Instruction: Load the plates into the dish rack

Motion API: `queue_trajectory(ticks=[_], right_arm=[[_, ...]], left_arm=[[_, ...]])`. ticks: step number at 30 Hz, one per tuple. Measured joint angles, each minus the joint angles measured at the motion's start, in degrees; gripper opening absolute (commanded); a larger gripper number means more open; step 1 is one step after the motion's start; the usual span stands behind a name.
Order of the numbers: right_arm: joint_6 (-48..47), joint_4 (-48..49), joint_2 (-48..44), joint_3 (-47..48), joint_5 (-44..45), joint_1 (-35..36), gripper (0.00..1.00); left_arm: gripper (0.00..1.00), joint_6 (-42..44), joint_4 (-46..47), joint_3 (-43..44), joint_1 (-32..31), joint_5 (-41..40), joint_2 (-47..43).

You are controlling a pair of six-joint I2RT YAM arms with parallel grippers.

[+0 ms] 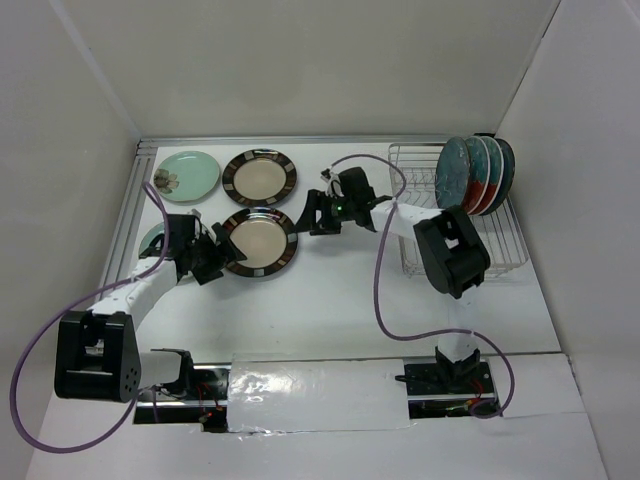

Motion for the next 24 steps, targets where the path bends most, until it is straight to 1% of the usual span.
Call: queue_trajectory(ticks=[6, 10, 11, 13, 16, 20, 21, 23, 24], right_arm=[[3.8, 5.35, 6.73, -0.22, -1.62, 1.09, 0.76], [6.91, 10.29, 9.53, -0.31, -3.98, 1.31, 0.73], [7.43, 11.17, 9.9, -0.31, -4.28, 1.36, 0.71], [8.7, 12.9, 11.1, 0.11, -5.11, 1.62, 0.68], [10.34, 15.61, 13.27, 1.22, -6.25, 2.23, 0.6], [12.63, 18.88, 15.85, 1.9, -7.45, 3.15, 0.38], [13.2, 19.47, 16.39, 1.92, -7.63, 3.32, 0.26], [13.84, 19.74, 17.22, 1.92, -7.63, 3.41, 0.13], [14.73, 19.82, 17.42, 1.95, -7.74, 3.32, 0.03]], left_arm=[[0.92, 1.64, -1.86, 1.05, -0.02, -0.02, -1.46], [0.92, 3.23, -3.06, 2.78, -0.02, -0.09, -3.02], [0.92, 3.87, -3.39, 3.15, 0.0, -0.13, -3.45], [0.92, 4.57, -3.82, 3.67, 0.0, -0.39, -4.24], [0.92, 5.81, -4.42, 4.09, 0.0, -0.55, -4.9], [0.92, 6.27, -4.68, 4.26, 0.0, -0.66, -4.92], [0.92, 6.67, -4.87, 4.26, 0.0, -0.66, -4.92], [0.92, 7.19, -5.11, 4.26, 0.0, -0.61, -4.92], [0.92, 7.28, -5.22, 4.26, -0.02, -0.61, -4.92]])
